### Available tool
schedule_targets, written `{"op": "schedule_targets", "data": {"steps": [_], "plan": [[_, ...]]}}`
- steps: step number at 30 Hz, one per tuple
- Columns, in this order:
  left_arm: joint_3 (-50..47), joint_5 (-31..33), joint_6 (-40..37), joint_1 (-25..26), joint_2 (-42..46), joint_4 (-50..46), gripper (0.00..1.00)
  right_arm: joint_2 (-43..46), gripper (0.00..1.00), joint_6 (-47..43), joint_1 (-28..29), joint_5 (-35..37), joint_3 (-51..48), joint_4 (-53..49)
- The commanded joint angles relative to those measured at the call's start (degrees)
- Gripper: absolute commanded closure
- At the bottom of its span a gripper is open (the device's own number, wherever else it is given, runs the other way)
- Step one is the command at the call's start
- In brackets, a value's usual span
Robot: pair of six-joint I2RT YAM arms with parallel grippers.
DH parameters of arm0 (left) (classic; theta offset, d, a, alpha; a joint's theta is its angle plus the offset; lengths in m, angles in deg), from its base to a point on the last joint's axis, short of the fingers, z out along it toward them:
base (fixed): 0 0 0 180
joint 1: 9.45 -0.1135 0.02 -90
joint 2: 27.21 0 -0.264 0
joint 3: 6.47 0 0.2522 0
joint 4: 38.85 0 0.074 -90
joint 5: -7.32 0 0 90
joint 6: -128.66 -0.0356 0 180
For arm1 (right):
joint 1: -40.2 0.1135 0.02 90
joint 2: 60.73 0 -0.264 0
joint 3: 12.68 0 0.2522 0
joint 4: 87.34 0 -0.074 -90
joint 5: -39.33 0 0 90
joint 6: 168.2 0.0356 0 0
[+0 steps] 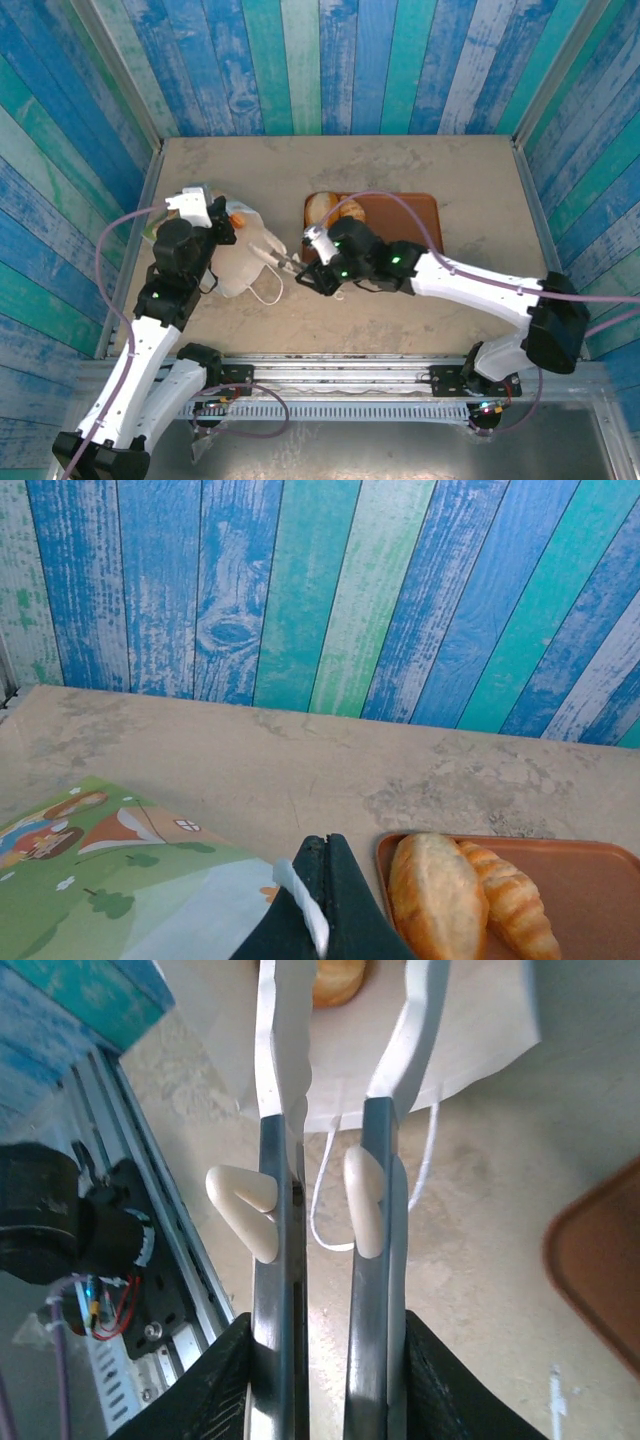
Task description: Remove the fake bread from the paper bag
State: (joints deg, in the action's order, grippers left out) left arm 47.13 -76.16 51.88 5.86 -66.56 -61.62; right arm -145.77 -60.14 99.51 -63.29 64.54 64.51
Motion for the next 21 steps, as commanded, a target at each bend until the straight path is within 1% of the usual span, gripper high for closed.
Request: {"op": "schedule_targets", "data": {"steps": [1, 3, 6, 11, 15, 19, 21], "plan": [[-0.39, 2.18, -1.42, -0.19, 0.45, 2.17, 1.0, -2.81, 0.65, -1.98, 1.29, 6.73, 3.14, 1.48], [-0.51, 2.4, -1.78, -0.19, 0.19, 2.01, 1.0, -4.6, 0.65, -2.47, 2.02, 8.92, 4.12, 1.21], [-0.71, 2.44, -1.79, -0.21, 0.24, 2.32, 1.0, -7.46, 0.65, -3.47, 2.65, 10.16, 5.85, 0.76], [-1.04, 2.72, -1.94, -0.19, 0.42, 2.61, 1.0, -12.94, 0.64, -4.17, 3.43, 13.94, 10.88, -2.27], [-1.42, 3.09, -1.92, -0.19, 0.68, 2.9, 1.0, -16.43, 0.63, -3.83, 3.51, 16.6, 14.37, -2.75], [-1.72, 2.92, -2.05, -0.28, 0.45, 3.48, 1.0, -20.57, 0.63, -4.55, 3.76, 16.64, 18.78, -2.75], [-1.72, 2.97, -2.11, -0.39, 0.33, 3.57, 1.0, -22.56, 0.62, -5.86, 3.91, 14.84, 20.66, -2.62]]}}
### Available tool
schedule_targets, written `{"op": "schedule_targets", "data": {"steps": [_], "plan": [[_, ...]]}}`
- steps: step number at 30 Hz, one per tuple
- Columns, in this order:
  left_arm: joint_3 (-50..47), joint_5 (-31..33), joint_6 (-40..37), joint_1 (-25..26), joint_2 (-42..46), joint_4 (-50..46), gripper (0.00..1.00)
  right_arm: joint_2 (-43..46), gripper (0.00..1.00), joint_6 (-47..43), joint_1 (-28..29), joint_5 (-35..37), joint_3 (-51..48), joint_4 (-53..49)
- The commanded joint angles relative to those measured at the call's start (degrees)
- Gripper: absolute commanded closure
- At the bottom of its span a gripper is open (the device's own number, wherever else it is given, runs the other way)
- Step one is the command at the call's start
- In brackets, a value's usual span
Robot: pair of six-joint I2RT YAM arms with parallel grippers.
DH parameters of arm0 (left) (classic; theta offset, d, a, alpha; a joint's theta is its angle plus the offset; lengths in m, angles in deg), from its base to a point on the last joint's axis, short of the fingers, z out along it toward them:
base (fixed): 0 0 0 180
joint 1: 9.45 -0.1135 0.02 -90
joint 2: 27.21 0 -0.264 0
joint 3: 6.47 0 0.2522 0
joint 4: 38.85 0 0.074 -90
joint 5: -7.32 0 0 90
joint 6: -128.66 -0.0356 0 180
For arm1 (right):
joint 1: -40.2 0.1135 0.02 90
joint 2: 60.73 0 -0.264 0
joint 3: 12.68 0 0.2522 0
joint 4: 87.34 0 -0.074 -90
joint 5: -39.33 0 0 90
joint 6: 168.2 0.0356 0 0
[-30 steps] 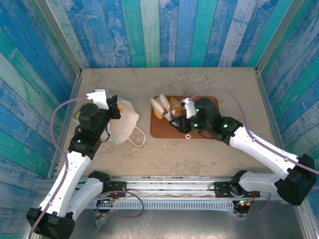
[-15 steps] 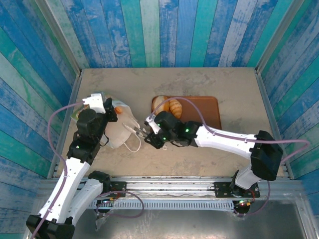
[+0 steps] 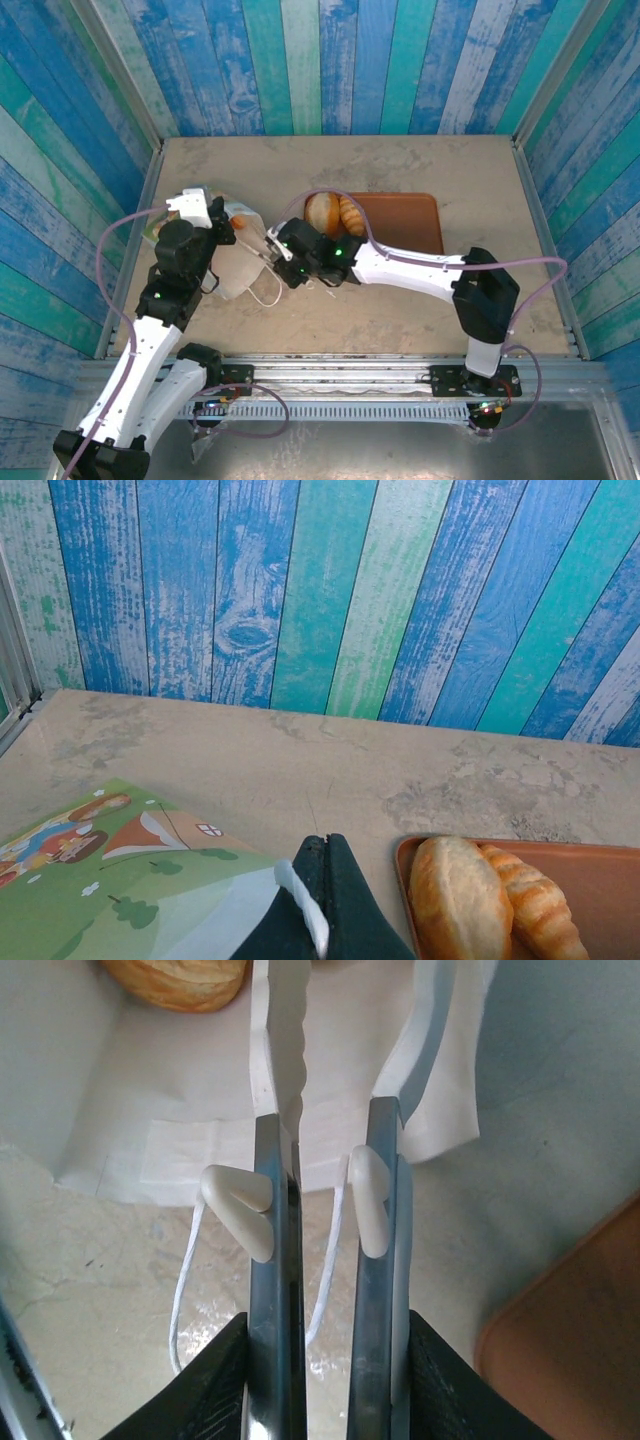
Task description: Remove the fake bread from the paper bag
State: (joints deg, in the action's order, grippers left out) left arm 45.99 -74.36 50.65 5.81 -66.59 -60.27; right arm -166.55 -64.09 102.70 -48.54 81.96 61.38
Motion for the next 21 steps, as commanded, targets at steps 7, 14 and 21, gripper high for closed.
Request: {"op": "schedule_targets", "data": {"steps": [7, 14, 21], "plan": [[-0.64, 0.29, -0.69, -0.85, -0.09, 2.86, 1.0, -9.01, 0.59, -4.6, 1.68, -4.24, 9.87, 0.98], [-0.65, 0.63, -0.69, -1.04, -0.17, 2.81, 1.0, -15.6, 0.55, -5.45, 1.83, -1.77, 16.27, 2.75], [-0.55, 0.21, -0.43, -1.47, -0.14, 3.01, 1.0, -21.84, 0.53, -6.9, 1.78, 2.85, 22.86, 1.7]]}}
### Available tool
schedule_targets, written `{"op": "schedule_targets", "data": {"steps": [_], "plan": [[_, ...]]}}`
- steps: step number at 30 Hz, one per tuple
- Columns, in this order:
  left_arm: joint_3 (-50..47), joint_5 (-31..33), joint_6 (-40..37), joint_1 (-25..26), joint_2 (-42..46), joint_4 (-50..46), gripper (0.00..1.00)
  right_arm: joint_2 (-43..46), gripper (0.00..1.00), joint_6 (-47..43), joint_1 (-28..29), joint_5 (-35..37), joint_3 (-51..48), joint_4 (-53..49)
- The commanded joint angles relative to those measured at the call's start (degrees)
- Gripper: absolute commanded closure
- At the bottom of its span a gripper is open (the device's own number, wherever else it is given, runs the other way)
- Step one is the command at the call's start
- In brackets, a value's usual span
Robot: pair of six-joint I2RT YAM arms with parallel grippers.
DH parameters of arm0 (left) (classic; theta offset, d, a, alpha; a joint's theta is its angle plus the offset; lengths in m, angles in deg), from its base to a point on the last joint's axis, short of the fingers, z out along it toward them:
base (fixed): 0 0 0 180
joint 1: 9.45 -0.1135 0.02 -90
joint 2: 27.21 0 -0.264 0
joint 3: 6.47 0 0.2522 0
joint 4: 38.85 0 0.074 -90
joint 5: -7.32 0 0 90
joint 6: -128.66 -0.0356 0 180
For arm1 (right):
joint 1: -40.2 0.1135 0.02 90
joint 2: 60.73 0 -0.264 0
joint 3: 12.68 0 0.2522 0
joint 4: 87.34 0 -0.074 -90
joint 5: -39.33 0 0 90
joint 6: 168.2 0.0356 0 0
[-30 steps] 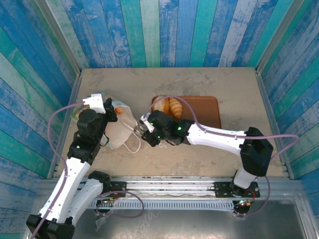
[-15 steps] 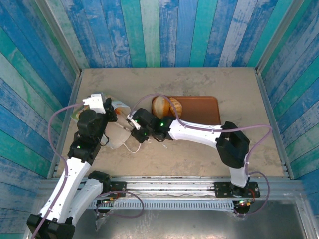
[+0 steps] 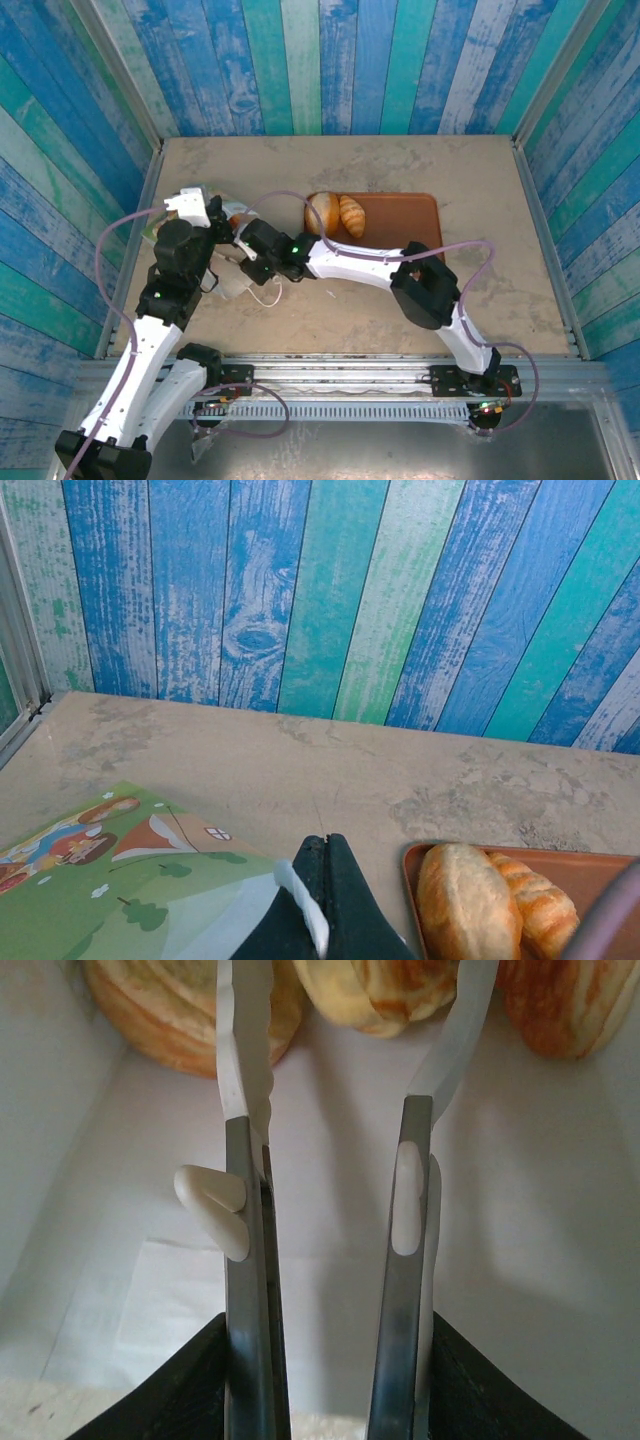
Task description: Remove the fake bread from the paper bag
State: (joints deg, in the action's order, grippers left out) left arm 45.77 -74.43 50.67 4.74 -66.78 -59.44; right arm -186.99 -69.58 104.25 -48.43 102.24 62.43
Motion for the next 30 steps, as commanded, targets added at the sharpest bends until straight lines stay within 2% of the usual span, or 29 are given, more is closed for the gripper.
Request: {"op": "schedule_targets", "data": {"steps": [1, 2, 4, 5, 9, 12, 19, 25, 30], "plan": [[-0.33, 0.2, -0.5, -0.39, 0.11, 2.1, 1.0, -1.77, 0.54, -1.25, 0.22, 3.54, 2.72, 0.88], [-0.38, 0.14, -0.35, -0.44, 0.17, 2.08, 1.0, -2.04, 0.58, -0.88, 0.24, 4.27, 2.81, 1.08], [-0.38, 0.13, -0.26, -0.4, 0.35, 1.91, 1.0, -2.02, 0.74, -0.48, 0.28, 3.92, 3.03, 0.67], [-0.34, 0.26, -0.28, -0.39, 0.37, 1.81, 1.0, -1.59, 0.75, -0.17, 0.25, 3.36, 2.83, 0.56], [0.01, 0.89, -0.29, -0.41, 0.22, 1.3, 1.0, 1.29, 0.73, 1.68, 0.27, 3.55, 0.61, -0.55], [0.28, 0.89, -0.27, -0.38, 0.14, 1.03, 1.0, 5.27, 0.75, 3.93, -0.02, 1.84, -3.7, 0.07], [0.63, 0.92, -0.15, -0.39, 0.09, 0.46, 1.0, 14.62, 0.75, 10.82, -1.73, -18.4, -16.69, 10.27], [0.64, 0.7, 0.08, -0.4, 0.3, -0.27, 1.0, 18.53, 0.73, 21.06, -3.87, -31.32, -27.23, 22.39], [0.76, -0.14, 0.05, -0.4, -0.31, -0.53, 1.0, 19.27, 0.73, 24.6, -4.72, -34.85, -30.18, 25.94]]}}
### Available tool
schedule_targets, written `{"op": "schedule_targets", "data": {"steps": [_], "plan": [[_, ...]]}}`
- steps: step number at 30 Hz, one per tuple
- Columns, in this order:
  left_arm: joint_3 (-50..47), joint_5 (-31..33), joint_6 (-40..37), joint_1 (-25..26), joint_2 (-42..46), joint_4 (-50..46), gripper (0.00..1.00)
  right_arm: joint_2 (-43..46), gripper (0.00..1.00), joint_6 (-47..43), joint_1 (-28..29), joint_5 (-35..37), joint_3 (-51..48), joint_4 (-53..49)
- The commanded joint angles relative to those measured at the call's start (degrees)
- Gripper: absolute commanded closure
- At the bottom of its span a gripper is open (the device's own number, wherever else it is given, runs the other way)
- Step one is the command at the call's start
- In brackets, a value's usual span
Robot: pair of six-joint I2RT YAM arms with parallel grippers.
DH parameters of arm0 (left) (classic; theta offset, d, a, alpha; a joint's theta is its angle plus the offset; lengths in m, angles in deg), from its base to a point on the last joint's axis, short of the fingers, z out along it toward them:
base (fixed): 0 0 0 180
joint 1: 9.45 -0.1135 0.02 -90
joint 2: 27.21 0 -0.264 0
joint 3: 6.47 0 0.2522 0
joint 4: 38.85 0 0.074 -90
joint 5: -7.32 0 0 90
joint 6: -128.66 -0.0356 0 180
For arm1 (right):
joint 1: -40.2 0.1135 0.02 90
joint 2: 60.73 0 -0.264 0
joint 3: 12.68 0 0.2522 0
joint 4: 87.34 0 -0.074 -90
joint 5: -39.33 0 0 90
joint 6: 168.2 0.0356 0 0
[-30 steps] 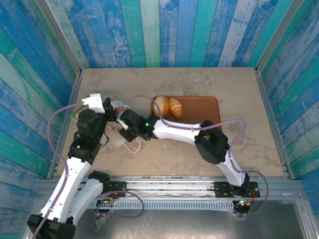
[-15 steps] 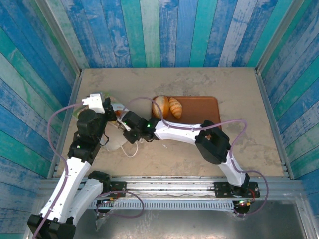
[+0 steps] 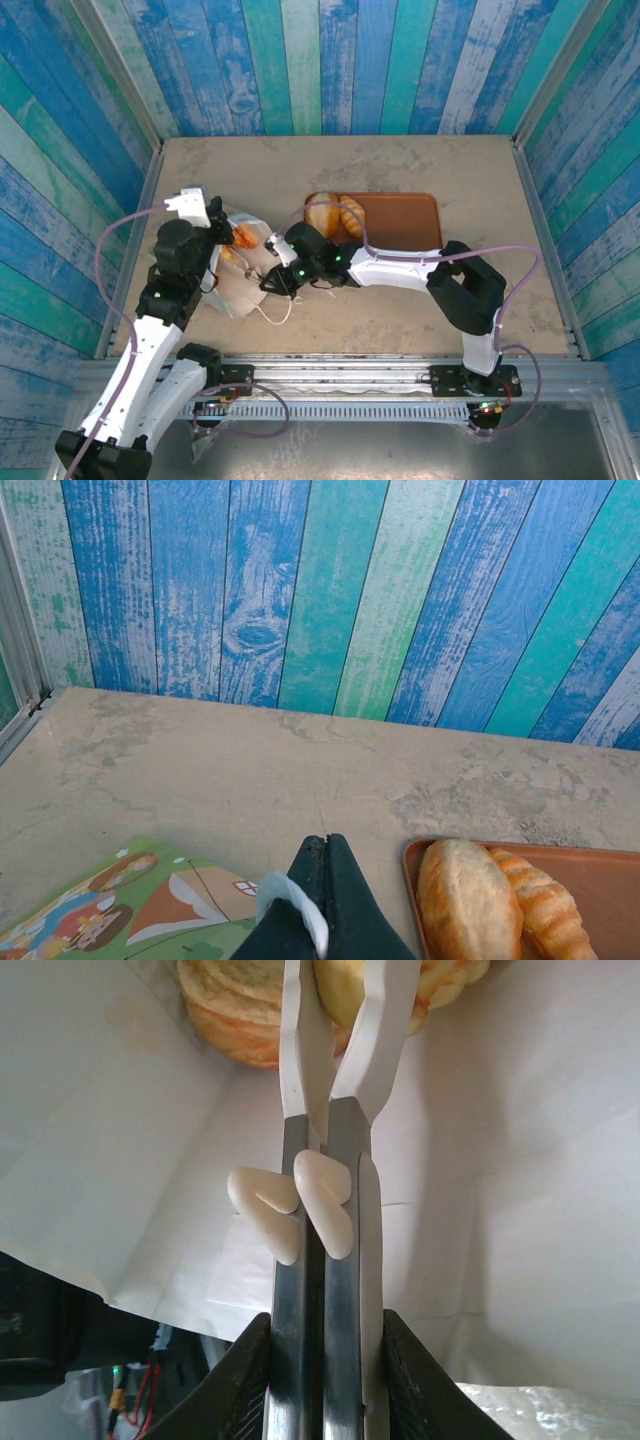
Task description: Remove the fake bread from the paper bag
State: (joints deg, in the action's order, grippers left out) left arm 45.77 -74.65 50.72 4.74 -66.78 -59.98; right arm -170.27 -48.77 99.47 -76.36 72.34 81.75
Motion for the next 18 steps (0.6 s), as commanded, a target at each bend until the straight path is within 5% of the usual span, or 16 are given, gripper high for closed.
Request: {"op": "schedule_targets", "data": {"steps": [1, 18], "plan": [[0.83, -0.06, 0.04, -0.4, -0.47, 0.08, 1.0, 2.81, 0.73, 3.71, 0.13, -7.04, -0.43, 6.91], [1.71, 0.57, -0.02, -0.34, -2.05, -1.23, 1.0, 9.88, 0.68, 11.75, -1.04, -7.46, -9.89, 8.76]]}}
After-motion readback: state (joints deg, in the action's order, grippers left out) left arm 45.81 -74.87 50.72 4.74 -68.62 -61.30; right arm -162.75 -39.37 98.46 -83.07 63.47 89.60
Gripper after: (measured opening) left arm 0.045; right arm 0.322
